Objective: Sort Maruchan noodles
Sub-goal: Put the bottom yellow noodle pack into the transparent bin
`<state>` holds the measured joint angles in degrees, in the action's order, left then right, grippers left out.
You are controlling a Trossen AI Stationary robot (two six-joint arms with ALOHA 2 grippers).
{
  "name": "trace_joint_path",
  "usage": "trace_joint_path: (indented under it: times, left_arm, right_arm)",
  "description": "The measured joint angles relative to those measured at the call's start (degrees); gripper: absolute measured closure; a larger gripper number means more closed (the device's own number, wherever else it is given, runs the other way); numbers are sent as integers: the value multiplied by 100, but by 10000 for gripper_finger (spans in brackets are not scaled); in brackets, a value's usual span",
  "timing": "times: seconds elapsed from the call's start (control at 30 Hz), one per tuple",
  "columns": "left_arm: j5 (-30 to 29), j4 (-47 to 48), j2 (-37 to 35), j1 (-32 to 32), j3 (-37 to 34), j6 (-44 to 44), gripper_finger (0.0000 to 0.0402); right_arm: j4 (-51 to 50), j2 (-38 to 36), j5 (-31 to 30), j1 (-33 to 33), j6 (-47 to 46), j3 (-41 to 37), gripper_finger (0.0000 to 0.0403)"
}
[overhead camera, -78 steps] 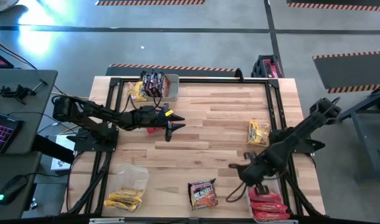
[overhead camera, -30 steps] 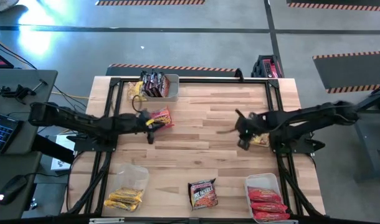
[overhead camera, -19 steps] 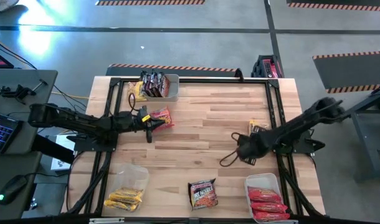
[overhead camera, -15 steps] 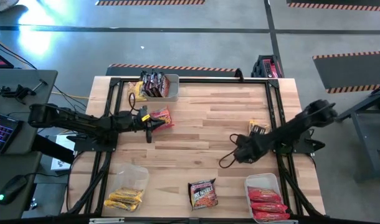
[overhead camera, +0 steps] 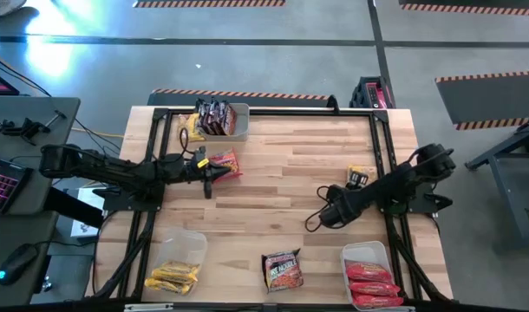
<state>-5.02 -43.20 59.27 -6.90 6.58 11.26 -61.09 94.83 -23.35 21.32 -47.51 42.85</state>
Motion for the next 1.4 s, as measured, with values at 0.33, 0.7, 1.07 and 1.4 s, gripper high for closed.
trace_joint_path:
  times: [0.33,0.7,1.07,1.4]
  left_arm:
    - [50,579,105,2,596,-456,401]
    - [668,623,2089,188,1723,-1268,350]
    - [572,659,4088,763,3276,-2905,219]
    - [-57,790,4597,1038,3859,-3719,159]
  right_arm:
    - [1426,-706,-185,-86,938,306,400]
    - [4753,-1192,671,-719,3222,306,402]
    - [6050,-925,1790,-1137,4007,306,403]
    - [6211,-925,1863,-1161,4187,308,403]
